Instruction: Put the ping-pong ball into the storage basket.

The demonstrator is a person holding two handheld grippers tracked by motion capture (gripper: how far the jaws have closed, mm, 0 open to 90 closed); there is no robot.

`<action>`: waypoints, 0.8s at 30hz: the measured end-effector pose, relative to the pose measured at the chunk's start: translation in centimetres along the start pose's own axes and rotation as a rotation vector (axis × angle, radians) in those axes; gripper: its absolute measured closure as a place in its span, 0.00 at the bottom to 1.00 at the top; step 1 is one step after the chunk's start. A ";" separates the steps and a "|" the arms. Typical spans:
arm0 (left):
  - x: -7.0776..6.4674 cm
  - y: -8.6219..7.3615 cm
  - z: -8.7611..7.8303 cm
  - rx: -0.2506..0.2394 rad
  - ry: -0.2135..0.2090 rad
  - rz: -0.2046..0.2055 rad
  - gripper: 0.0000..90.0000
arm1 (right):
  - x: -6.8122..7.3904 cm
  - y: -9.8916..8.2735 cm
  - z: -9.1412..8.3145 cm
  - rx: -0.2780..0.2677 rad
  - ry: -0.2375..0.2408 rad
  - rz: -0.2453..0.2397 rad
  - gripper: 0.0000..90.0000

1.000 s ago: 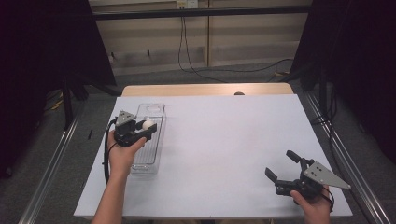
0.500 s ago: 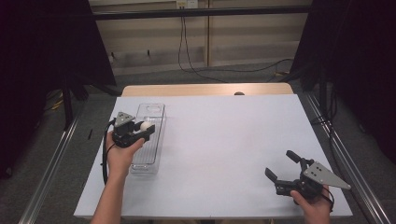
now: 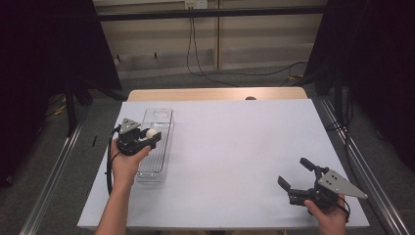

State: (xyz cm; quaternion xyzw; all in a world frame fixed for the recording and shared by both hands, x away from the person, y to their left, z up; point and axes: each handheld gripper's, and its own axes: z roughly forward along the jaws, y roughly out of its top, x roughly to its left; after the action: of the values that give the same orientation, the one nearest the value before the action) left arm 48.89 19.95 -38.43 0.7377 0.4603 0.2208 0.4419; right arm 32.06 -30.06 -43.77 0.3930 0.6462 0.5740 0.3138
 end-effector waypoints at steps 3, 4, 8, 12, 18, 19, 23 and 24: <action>0.1 -0.1 0.0 0.008 -0.001 0.003 0.57 | 0.0 0.0 0.0 0.000 -0.001 -0.001 0.01; 0.1 -0.1 0.0 0.008 0.001 0.001 0.56 | 0.0 0.0 0.0 0.000 0.001 -0.003 0.01; 0.1 -0.1 0.0 0.007 0.006 0.006 0.56 | 0.0 0.0 0.0 0.003 -0.001 -0.004 0.01; 0.2 -0.1 -0.1 0.007 0.008 0.007 0.56 | 0.0 0.0 0.0 0.003 -0.001 -0.004 0.01; 0.1 -0.1 -0.2 0.007 0.020 0.011 0.52 | 0.0 0.0 0.0 0.001 0.001 -0.003 0.01; 0.1 -0.1 -0.2 0.001 0.024 0.008 0.50 | 0.0 0.0 0.0 0.000 0.000 -0.002 0.01; 0.0 -0.1 -0.4 -0.006 0.022 0.010 0.44 | 0.0 0.0 0.0 -0.001 0.001 -0.002 0.01; -0.1 -0.1 -0.4 -0.009 0.021 0.011 0.43 | 0.0 0.0 0.0 0.000 0.002 -0.004 0.01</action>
State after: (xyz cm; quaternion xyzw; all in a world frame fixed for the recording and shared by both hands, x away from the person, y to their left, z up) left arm 48.50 20.11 -38.29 0.7358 0.4599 0.2328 0.4391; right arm 32.06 -30.06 -43.79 0.3912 0.6474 0.5735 0.3145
